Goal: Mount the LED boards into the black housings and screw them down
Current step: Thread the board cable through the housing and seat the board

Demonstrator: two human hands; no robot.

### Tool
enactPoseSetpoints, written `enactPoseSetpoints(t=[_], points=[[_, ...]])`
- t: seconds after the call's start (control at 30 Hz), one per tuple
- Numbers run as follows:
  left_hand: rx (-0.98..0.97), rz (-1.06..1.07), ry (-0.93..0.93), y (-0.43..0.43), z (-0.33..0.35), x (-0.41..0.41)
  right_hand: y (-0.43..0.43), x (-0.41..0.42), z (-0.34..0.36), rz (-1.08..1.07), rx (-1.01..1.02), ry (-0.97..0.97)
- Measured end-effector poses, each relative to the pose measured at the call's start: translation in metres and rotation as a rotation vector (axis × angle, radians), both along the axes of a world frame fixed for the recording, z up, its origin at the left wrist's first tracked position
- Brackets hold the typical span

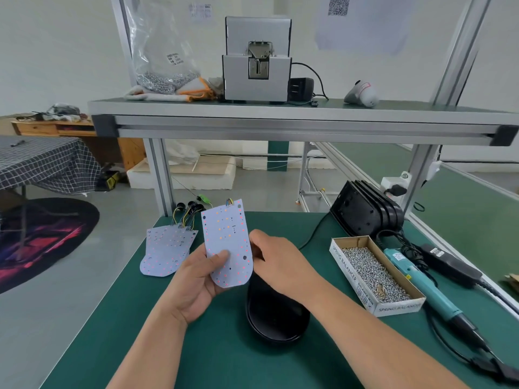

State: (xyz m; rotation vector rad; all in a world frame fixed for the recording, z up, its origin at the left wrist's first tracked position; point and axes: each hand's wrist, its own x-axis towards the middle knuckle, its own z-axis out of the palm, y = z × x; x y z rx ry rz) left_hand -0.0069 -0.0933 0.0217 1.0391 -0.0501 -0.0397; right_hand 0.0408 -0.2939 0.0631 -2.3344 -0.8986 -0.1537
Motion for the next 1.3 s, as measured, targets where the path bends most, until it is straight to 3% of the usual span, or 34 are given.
enactPoseSetpoints(t=[0.23,0.37,0.53,0.63,0.8,1.0,1.13,1.3], points=[[-0.029,0.036,-0.014,-0.001,-0.002,0.001,-0.021,0.026,-0.009,0.069,-0.205,-0.155],[-0.053,0.03,-0.014,-0.002,0.001,0.0,-0.044,0.042,-0.011,0.004,-0.311,-0.283],[-0.08,0.021,-0.023,-0.002,-0.001,-0.001,-0.068,0.071,-0.008,-0.253,-0.425,-0.062],[-0.102,-0.004,-0.044,-0.002,0.001,-0.002,-0.077,0.084,-0.013,-0.297,-0.425,0.084],[-0.088,-0.034,-0.052,-0.003,0.002,-0.001,-0.072,0.095,-0.021,-0.285,-0.482,0.155],[-0.155,-0.008,-0.049,0.001,0.004,-0.002,-0.074,0.099,-0.03,-0.262,-0.457,0.157],[-0.239,0.079,-0.007,0.006,0.007,-0.002,-0.085,0.097,-0.039,-0.311,-0.435,0.061],[-0.18,0.162,0.065,0.006,0.005,-0.001,-0.076,0.085,-0.027,-0.287,-0.402,-0.026]])
